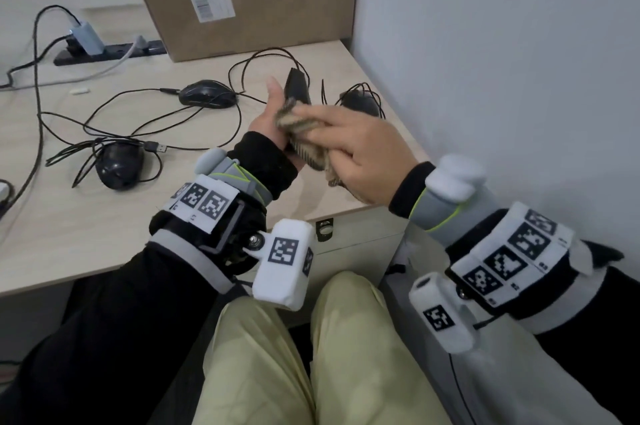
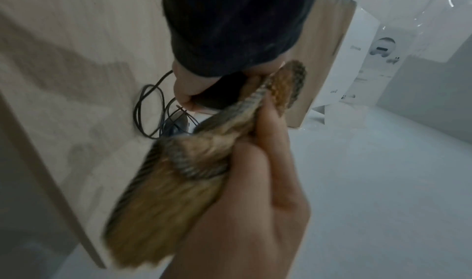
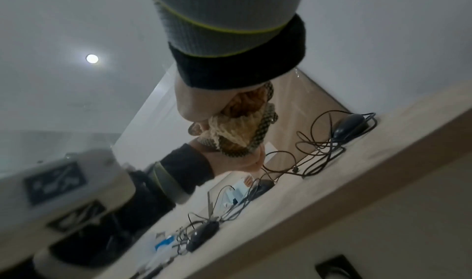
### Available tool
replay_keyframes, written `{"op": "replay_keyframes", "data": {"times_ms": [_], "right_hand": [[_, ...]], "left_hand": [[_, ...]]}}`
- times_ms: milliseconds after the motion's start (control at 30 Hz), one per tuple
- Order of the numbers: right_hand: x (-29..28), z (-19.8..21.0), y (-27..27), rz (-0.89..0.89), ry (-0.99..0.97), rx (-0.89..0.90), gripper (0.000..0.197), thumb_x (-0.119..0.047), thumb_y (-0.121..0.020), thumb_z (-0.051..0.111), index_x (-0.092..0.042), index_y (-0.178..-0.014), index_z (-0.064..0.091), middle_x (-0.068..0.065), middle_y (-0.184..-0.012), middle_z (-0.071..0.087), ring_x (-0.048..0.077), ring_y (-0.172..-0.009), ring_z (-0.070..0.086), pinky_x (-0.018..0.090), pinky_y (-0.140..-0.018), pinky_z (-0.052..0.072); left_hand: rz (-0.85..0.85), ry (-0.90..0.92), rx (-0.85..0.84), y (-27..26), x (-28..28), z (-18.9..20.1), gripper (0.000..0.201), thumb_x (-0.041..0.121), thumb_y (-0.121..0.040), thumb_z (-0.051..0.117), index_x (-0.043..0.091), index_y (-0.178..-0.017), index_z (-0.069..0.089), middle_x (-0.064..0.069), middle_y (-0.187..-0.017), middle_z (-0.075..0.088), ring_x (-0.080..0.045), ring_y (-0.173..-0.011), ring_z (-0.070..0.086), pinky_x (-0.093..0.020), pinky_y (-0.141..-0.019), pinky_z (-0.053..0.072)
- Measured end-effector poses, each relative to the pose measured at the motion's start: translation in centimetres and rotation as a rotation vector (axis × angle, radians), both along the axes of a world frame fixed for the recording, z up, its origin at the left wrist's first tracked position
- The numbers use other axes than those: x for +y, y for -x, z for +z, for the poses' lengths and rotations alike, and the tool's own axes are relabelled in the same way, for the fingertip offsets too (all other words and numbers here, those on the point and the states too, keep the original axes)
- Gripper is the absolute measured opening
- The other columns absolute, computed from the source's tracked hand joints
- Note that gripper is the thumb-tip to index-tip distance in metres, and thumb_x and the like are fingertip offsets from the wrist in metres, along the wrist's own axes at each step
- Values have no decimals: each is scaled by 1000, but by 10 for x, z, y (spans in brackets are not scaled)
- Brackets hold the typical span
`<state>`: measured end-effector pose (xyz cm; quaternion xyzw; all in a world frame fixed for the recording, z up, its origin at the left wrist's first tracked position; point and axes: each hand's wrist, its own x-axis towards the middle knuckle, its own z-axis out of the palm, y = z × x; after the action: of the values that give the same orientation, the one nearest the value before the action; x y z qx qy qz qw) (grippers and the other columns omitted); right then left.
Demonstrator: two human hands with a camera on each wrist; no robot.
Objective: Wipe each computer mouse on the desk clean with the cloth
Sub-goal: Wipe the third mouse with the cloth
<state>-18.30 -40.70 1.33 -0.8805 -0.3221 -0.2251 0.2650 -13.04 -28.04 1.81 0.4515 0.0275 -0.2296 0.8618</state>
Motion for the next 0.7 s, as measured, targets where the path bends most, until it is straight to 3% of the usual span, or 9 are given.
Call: {"op": "replay_keyframes", "data": {"times_ms": [133, 233, 300, 367, 433, 533, 600, 667, 700], "right_hand": [[1, -18, 7, 28, 107, -97, 44, -9, -75, 35, -8, -101, 70, 6, -124, 63, 27, -97, 66, 39, -76, 54], [3, -17, 7, 3, -80, -115, 42, -1, -75, 40, -5, -107, 67, 9, -123, 62, 23, -106, 61, 33, -90, 50], [0, -10, 4, -75, -249, -81, 42, 3, -77, 48, -3, -116, 62, 14, -124, 58, 16, -112, 53, 18, -101, 39], [-6, 2, 0, -123, -342, -11, 48, 3, -77, 55, -3, -125, 56, 15, -127, 54, 12, -116, 47, 9, -103, 30], [-14, 11, -5, -129, -325, 42, 54, 0, -77, 58, -6, -130, 51, 13, -131, 51, 12, -120, 46, 8, -104, 27], [-11, 22, -6, -54, -223, 64, 57, -1, -75, 54, -7, -131, 50, 13, -136, 48, 15, -124, 45, 10, -106, 27], [1, 21, -2, 20, -163, 69, 57, 2, -73, 49, -6, -130, 51, 13, -137, 48, 16, -125, 43, 9, -106, 26], [10, 18, -1, 12, -148, 85, 59, 0, -72, 44, -8, -130, 52, 10, -140, 46, 17, -128, 43, 16, -107, 31], [13, 18, -1, -27, -163, 91, 60, -2, -72, 42, -10, -130, 52, 8, -141, 45, 18, -129, 43, 21, -106, 34]], "left_hand": [[119, -268, -44, -7, 5, 9, 61, 65, -91, 28, 13, -70, 53, -4, -61, 51, -15, -49, 48, -20, -49, 41], [36, -239, -74, -4, 11, 16, 40, 50, -91, 49, 15, -72, 51, 0, -57, 50, -13, -51, 49, -19, -51, 42], [24, -327, -151, -9, 21, 15, 29, 36, -78, 66, 11, -88, 55, -3, -70, 53, -14, -56, 53, -19, -51, 46], [67, -554, -245, -10, 35, 15, 68, 30, -56, 78, 6, -114, 54, -7, -84, 58, -14, -60, 58, -21, -49, 47], [53, -846, -343, -8, 44, 18, 106, 38, -39, 83, 11, -132, 42, -8, -107, 61, -20, -86, 65, -34, -73, 56], [-16, -1095, -480, -1, 53, 24, 106, 44, -39, 82, 16, -132, 42, -5, -112, 62, -22, -100, 63, -38, -93, 51], [-61, -886, -479, 0, 53, 28, 70, 29, -53, 80, 5, -113, 54, -4, -89, 69, -18, -79, 68, -31, -74, 57], [-165, -556, -399, 13, 49, 37, 12, 9, -75, 59, 1, -83, 55, -2, -61, 62, -13, -51, 60, -19, -48, 48], [-173, -408, -320, 16, 49, 40, 7, 8, -80, 49, 3, -77, 53, -4, -61, 58, -15, -50, 57, -18, -47, 45]]}}
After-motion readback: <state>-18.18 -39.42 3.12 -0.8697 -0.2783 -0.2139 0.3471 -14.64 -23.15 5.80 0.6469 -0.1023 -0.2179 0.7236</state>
